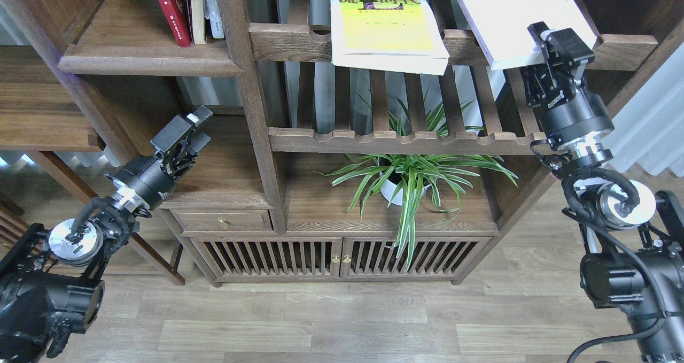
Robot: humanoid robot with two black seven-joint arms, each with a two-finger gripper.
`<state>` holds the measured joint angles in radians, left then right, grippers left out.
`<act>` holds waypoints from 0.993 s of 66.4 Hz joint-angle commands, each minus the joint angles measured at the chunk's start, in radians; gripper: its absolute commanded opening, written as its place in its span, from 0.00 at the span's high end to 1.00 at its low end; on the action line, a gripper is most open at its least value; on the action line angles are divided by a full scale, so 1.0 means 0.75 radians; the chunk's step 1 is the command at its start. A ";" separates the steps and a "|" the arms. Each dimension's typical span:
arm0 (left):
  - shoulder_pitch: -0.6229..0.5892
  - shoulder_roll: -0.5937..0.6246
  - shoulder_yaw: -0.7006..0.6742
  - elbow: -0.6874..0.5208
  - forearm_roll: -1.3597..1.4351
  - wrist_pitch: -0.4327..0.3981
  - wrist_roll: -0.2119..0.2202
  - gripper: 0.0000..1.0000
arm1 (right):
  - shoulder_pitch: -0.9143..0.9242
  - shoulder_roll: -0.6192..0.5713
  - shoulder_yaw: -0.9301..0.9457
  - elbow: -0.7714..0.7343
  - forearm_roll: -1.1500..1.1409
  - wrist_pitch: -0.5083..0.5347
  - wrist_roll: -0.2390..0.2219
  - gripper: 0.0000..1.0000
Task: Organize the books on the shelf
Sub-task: 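Grip the white book's edge with the right gripper and pull it down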
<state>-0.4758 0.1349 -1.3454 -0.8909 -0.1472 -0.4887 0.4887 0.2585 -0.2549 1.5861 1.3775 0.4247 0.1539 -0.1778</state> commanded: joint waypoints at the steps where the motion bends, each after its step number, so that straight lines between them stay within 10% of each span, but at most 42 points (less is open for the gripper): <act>1: 0.000 0.000 0.004 0.006 0.002 0.000 0.000 0.00 | -0.022 0.000 0.063 0.020 0.051 0.036 0.000 0.96; 66: 0.011 -0.004 0.098 0.047 0.004 0.000 0.000 0.00 | -0.942 -0.028 0.426 0.254 0.497 0.446 -0.080 0.96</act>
<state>-0.4712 0.1282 -1.3056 -0.8569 -0.1435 -0.4887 0.4887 -0.3924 -0.2853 1.9129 1.5695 0.7813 0.4847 -0.2258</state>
